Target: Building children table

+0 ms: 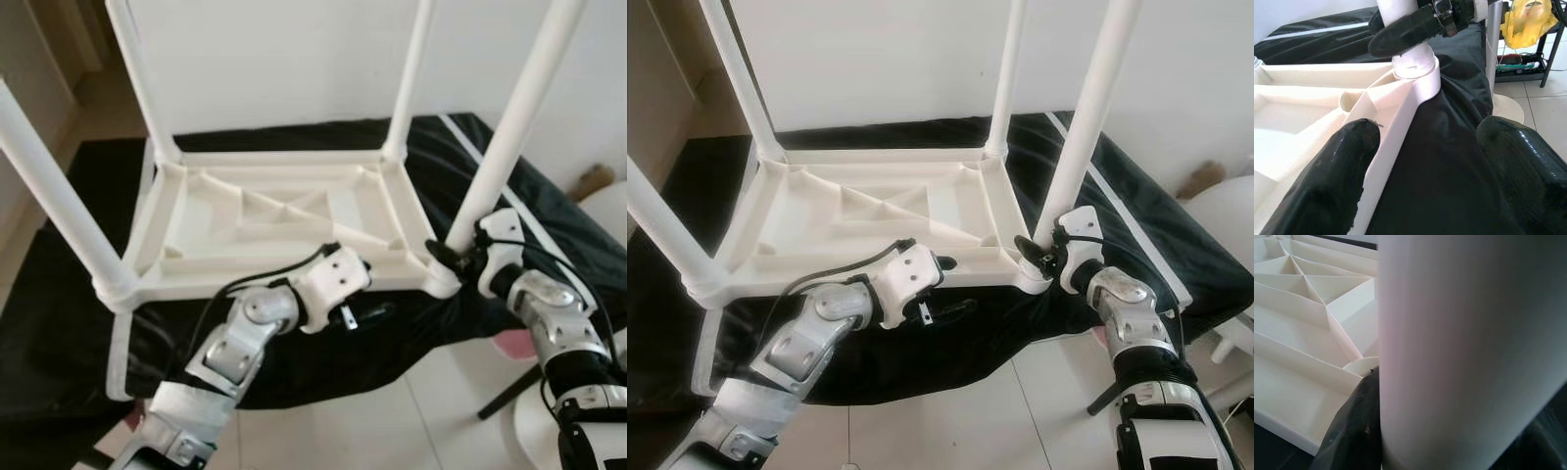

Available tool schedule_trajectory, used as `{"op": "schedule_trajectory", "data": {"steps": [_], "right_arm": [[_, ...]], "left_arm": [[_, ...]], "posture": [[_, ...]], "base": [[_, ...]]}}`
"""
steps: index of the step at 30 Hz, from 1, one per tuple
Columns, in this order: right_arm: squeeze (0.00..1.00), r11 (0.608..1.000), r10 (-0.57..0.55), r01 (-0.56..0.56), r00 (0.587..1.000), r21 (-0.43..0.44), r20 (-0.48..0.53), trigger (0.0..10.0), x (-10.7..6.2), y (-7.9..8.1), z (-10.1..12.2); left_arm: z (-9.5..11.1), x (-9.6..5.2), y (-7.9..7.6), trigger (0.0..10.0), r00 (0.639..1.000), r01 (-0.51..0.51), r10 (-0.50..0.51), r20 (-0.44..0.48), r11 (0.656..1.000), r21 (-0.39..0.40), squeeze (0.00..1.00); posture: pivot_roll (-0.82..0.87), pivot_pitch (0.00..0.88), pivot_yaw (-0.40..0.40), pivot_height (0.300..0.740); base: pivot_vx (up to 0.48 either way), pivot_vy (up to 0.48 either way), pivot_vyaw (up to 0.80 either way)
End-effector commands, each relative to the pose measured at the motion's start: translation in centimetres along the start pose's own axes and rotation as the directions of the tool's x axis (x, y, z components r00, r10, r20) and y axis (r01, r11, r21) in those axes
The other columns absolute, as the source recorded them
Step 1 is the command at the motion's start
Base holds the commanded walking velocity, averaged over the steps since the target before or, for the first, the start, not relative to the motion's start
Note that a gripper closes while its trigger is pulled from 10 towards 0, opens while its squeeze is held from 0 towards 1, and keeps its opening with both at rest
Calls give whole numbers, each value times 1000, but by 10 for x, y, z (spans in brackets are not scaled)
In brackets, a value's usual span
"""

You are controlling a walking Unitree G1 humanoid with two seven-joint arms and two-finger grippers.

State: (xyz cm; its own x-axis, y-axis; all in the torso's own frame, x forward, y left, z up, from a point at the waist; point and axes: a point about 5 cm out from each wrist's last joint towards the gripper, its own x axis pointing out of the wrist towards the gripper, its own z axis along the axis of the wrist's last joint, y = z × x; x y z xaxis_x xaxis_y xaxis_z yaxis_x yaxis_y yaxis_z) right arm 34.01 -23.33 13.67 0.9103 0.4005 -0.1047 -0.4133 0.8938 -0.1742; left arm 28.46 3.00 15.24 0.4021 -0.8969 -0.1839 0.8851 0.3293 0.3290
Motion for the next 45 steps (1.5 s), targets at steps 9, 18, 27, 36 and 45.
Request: {"op": "schedule_trajectory", "data": {"steps": [9,18,27,36,45], "right_arm": [[0,967,-247,251,967,48,-68,0,-10,-2,-19],[0,888,-436,440,898,130,-62,0,-10,10,-17],[0,806,-573,581,814,118,-91,0,-15,14,-22],[0,640,-737,756,654,135,-172,1412,-14,34,-28],[0,594,-768,786,618,172,-171,10000,-3,52,-20]], "left_arm": [[1,3,-12,10000,999,39,-39,2,999,2,0],[1,2,-13,10000,999,51,-51,1,999,1,0],[0,0,-14,10000,998,60,-60,-7,998,2,0],[-2,-8,-13,10000,998,50,-50,-26,999,3,0],[-3,-11,-16,10000,999,34,-34,-32,999,-12,0]], "posture": [[-38,0,-3,740],[-37,0,7,740],[-29,0,19,740],[11,0,9,740],[27,0,-8,740]], "base": [[0,0,0],[0,0,0],[0,0,0],[0,0,0],[0,0,0]]}}
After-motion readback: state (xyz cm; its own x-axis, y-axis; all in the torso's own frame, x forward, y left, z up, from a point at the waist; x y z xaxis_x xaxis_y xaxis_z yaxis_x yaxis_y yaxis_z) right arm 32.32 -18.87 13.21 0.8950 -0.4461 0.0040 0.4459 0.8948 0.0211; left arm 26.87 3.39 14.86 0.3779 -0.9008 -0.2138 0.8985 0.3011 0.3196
